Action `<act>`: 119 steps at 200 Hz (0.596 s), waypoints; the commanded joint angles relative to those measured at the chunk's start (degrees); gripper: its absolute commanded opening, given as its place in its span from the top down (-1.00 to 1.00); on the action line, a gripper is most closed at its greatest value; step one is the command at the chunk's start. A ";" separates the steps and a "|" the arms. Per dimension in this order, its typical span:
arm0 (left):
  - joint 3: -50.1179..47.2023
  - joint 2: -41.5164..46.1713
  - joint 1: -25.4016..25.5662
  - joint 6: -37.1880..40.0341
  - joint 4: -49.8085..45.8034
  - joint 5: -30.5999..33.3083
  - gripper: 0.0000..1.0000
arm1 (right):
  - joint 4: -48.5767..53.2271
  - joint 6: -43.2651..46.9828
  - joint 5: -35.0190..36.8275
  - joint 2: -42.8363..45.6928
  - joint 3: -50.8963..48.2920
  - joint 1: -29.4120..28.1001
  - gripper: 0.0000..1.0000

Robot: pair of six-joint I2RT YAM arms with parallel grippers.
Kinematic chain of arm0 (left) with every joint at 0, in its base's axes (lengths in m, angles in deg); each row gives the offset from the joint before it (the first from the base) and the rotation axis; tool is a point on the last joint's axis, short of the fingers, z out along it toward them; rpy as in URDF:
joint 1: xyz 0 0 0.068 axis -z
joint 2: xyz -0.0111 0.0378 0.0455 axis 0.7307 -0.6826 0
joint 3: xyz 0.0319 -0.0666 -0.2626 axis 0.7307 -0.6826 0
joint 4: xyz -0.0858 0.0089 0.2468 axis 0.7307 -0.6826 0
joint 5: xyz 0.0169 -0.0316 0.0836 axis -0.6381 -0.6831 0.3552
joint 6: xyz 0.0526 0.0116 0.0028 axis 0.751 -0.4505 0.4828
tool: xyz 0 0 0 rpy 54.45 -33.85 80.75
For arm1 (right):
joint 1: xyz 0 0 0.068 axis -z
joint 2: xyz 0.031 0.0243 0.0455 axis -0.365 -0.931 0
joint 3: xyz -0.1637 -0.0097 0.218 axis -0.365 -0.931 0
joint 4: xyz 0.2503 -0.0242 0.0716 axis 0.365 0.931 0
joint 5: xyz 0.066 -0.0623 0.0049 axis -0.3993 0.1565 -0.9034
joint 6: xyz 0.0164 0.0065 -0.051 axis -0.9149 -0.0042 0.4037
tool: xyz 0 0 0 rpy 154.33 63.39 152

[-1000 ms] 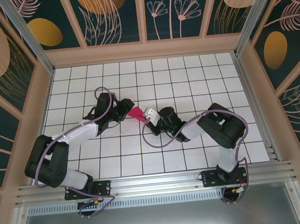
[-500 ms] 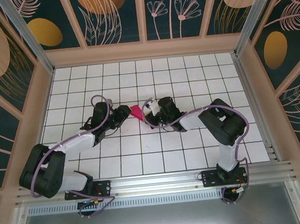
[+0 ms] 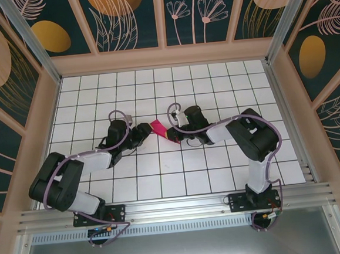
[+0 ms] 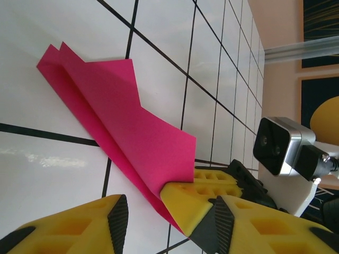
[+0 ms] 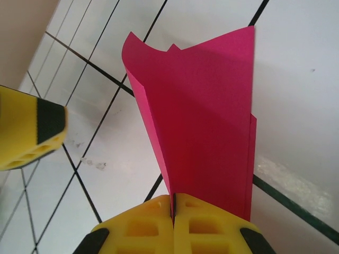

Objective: Fold a paper plane with a square sheet of paper (pick it up from the middle)
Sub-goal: Fold the wing for the fifth time at the center of the table.

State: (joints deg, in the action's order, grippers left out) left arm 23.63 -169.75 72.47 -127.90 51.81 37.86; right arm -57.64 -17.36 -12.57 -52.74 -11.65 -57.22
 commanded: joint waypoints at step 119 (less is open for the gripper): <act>6.29 -11.51 3.57 2.33 9.16 -4.71 0.24 | -0.97 -6.96 -8.69 -4.01 1.18 2.16 1.00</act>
State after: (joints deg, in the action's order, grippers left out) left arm 28.28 -179.87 75.59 -126.61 58.04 34.72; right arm -57.86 -23.00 -19.76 -55.53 -11.60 -55.60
